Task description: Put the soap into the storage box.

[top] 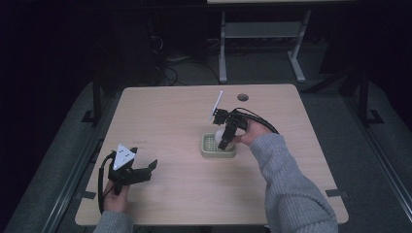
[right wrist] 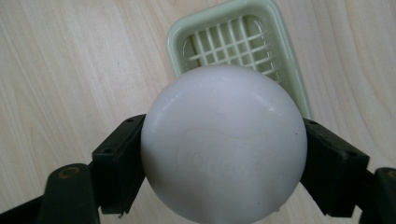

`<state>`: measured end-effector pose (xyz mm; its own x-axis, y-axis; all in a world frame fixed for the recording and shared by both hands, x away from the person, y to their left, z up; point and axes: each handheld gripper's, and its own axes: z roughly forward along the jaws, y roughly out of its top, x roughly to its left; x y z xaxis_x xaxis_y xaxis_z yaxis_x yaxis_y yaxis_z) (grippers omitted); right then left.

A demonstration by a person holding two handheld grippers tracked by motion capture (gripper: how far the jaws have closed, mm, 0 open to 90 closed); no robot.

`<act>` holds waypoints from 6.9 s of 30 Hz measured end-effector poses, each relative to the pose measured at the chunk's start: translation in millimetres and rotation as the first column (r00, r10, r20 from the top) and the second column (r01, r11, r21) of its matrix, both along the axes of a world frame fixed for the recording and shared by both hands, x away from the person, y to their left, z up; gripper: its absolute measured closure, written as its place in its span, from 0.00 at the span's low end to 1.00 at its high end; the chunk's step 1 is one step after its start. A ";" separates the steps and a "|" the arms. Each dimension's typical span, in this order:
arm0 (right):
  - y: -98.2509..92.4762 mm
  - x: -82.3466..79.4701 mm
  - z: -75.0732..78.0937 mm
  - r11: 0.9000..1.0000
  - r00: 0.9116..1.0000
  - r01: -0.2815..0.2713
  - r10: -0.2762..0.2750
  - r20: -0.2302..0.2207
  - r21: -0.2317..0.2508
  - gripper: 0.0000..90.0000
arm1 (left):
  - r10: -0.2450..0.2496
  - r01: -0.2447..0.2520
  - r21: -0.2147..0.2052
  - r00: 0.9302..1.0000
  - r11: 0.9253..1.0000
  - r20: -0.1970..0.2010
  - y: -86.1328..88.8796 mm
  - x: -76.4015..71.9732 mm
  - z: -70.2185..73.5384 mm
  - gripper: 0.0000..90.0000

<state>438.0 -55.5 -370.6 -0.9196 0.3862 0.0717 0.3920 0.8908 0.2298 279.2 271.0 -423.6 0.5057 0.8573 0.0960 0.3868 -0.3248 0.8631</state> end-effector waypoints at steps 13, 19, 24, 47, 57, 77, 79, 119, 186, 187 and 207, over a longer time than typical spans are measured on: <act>12.1 10.3 -13.0 1.000 1.000 0.013 -0.013 -0.004 -0.027 0.25 | -0.004 0.004 -0.002 1.000 1.000 0.004 -0.7 0.4 -0.2 0.17; 16.3 12.5 -18.3 0.999 1.000 0.009 -0.009 0.003 -0.045 0.25 | -0.003 0.003 -0.001 1.000 1.000 0.003 -1.1 0.0 -0.1 0.17; 19.0 15.3 -22.1 0.999 1.000 0.016 -0.016 0.000 -0.050 0.25 | -0.003 0.003 -0.001 1.000 1.000 0.003 -0.6 0.2 -0.1 0.17; 25.6 20.8 -38.0 0.996 1.000 0.011 -0.011 -0.001 -0.089 0.25 | 0.000 0.000 -0.004 1.000 1.000 0.004 0.2 0.0 0.3 0.17; 23.1 23.5 -43.8 0.996 1.000 0.025 -0.026 -0.014 -0.080 0.25 | -0.002 0.002 -0.005 1.000 1.000 0.007 -0.7 -0.5 0.4 0.17; 21.4 22.6 -44.7 0.997 0.998 0.044 -0.046 -0.029 -0.061 0.23 | -0.006 0.006 0.007 1.000 1.000 0.005 -2.7 -0.3 -0.4 0.17; 21.1 22.7 -44.4 0.997 0.998 0.047 -0.049 -0.034 -0.056 0.22 | -0.007 0.007 0.006 1.000 1.000 0.006 -2.9 -0.5 -0.3 0.17; -28.4 -3.3 2.8 0.990 0.993 0.114 -0.117 0.024 0.086 0.21 | -0.008 0.008 0.012 1.000 1.000 0.004 -4.5 -0.5 -0.6 0.17; -108.2 -62.8 -4.1 0.965 0.977 0.208 -0.214 0.019 0.157 0.23 | -0.009 0.009 0.017 1.000 1.000 0.006 -4.2 -0.9 -0.4 0.17; -109.4 -63.6 -4.7 0.965 0.976 0.210 -0.215 0.020 0.156 0.23 | -0.010 0.009 0.017 1.000 1.000 0.007 -4.2 -0.8 -0.5 0.17; -130.0 -80.8 -16.4 0.954 0.967 0.251 -0.256 0.009 0.165 0.23 | -0.006 0.006 0.017 1.000 1.000 0.004 -3.3 -1.1 -0.1 0.17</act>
